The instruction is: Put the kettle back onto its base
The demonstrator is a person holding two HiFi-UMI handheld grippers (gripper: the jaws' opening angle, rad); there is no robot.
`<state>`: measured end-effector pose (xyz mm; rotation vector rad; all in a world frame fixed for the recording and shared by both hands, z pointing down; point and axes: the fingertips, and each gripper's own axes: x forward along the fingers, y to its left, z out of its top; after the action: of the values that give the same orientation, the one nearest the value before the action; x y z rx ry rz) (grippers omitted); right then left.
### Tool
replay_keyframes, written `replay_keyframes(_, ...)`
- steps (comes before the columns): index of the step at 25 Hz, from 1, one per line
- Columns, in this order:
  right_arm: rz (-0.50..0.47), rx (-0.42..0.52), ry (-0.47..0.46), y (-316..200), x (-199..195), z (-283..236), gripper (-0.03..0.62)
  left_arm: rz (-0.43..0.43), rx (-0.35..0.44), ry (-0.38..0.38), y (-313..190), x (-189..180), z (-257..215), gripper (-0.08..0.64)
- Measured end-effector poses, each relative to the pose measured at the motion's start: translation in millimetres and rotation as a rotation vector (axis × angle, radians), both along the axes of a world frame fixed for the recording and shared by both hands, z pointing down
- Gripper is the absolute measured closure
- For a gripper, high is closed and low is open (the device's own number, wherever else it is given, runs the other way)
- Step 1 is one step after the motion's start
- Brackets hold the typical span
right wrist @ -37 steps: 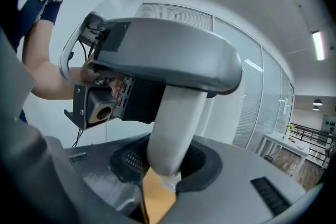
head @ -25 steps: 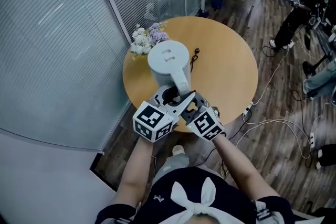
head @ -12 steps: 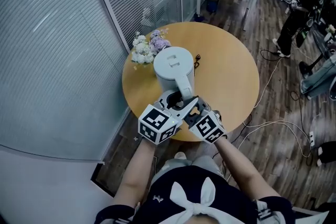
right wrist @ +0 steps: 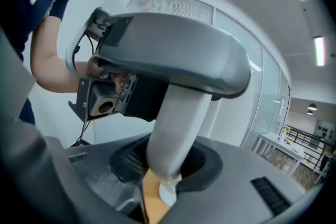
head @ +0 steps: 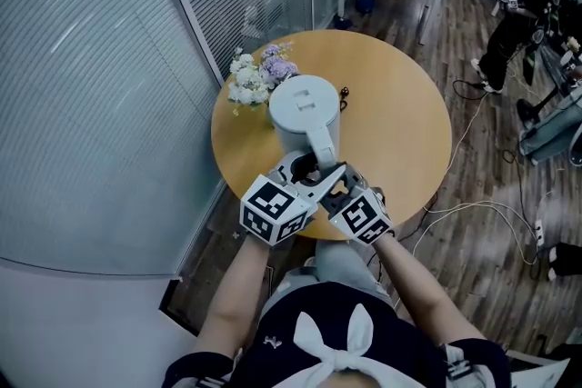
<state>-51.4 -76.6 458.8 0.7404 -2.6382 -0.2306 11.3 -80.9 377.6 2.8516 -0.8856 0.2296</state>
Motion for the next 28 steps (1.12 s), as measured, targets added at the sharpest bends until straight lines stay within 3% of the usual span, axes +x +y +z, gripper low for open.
replay_keyframes(14, -0.013, -0.019, 0.026, -13, -7, 18, 0.476, 0.032, -0.043, -0.004, -15, -7, 18, 0.385)
replay_keyframes(28, -0.039, -0.045, 0.030, -31, -8, 47, 0.476, -0.013, -0.109, -0.001, -38, -10, 49, 0.387)
